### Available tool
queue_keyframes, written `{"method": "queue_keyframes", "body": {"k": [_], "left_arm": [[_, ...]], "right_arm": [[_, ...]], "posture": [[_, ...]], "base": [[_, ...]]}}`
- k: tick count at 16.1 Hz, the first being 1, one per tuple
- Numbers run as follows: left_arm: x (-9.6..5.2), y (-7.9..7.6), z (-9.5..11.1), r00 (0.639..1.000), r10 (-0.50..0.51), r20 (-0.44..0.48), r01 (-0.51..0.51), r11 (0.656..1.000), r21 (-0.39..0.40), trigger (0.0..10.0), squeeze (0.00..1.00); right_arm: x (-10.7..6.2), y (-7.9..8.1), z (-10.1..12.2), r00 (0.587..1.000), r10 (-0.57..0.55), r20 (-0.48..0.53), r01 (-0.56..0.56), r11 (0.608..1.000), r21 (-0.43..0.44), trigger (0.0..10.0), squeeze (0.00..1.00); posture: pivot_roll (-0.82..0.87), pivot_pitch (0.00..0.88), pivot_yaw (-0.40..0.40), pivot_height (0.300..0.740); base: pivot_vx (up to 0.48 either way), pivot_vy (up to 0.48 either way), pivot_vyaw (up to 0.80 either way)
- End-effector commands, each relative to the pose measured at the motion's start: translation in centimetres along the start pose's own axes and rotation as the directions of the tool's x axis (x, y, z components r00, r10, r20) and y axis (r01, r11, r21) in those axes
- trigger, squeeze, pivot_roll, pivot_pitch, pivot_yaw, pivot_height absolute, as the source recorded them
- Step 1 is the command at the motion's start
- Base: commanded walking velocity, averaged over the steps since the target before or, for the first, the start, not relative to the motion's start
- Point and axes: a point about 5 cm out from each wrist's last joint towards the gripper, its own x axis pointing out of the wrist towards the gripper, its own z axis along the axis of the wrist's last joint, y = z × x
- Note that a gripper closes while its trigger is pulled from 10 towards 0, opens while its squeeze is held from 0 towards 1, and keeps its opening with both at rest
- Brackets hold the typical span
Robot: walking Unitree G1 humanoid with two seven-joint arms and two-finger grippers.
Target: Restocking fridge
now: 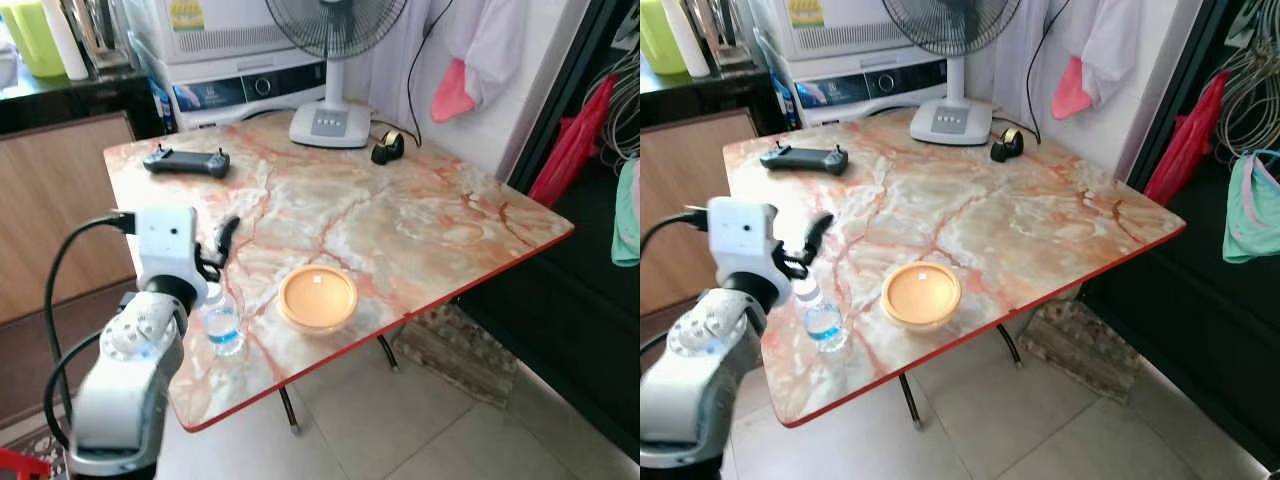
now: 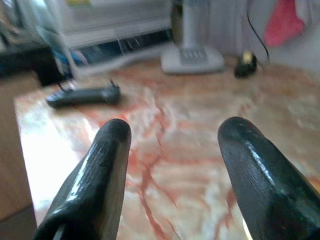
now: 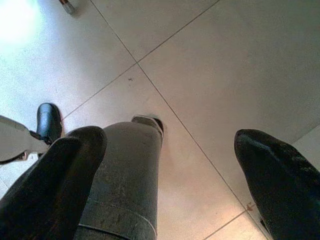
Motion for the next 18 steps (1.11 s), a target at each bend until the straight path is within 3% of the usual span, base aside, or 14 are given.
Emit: {"method": "queue_keyframes", "body": {"k": [1,4,7,10,18], "left_arm": [[-0.3,0.1,0.5,0.996,-0.059,-0.061,0.061,0.998,0.028,10.0,0.0],[-0.5,1.0,1.1,0.988,-0.053,-0.144,0.06,0.997,0.043,10.0,0.0],[-1.1,0.8,1.0,0.96,-0.145,-0.241,0.159,0.986,0.04,10.0,0.0],[-1.4,0.8,1.8,0.947,-0.179,-0.268,0.197,0.98,0.041,10.0,0.0],[-2.0,1.7,0.1,0.899,-0.135,-0.417,0.15,0.989,0.003,10.0,0.0]], "right_arm": [[0.0,-0.1,0.0,1.0,-0.006,-0.008,0.006,1.0,-0.002,10.0,0.0],[0.0,-0.1,0.1,1.0,-0.007,-0.012,0.007,1.0,-0.011,10.0,0.0],[0.0,-0.1,0.1,1.0,-0.005,-0.011,0.004,1.0,-0.013,10.0,0.0],[0.1,-0.1,0.1,1.0,-0.003,-0.011,0.003,1.0,-0.016,10.0,0.0],[0.1,0.0,0.1,1.0,0.002,-0.015,-0.002,1.0,-0.018,10.0,0.0]], "posture": [[0.22,0.0,-0.044,0.74],[0.23,0.0,-0.048,0.74],[0.23,0.0,-0.047,0.74],[0.23,0.0,-0.043,0.74],[0.23,0.0,-0.045,0.74]], "base": [[0.0,0.0,0.0],[0.0,0.0,0.0],[0.0,0.0,0.0],[0.0,0.0,0.0],[0.0,0.0,0.0]]}}
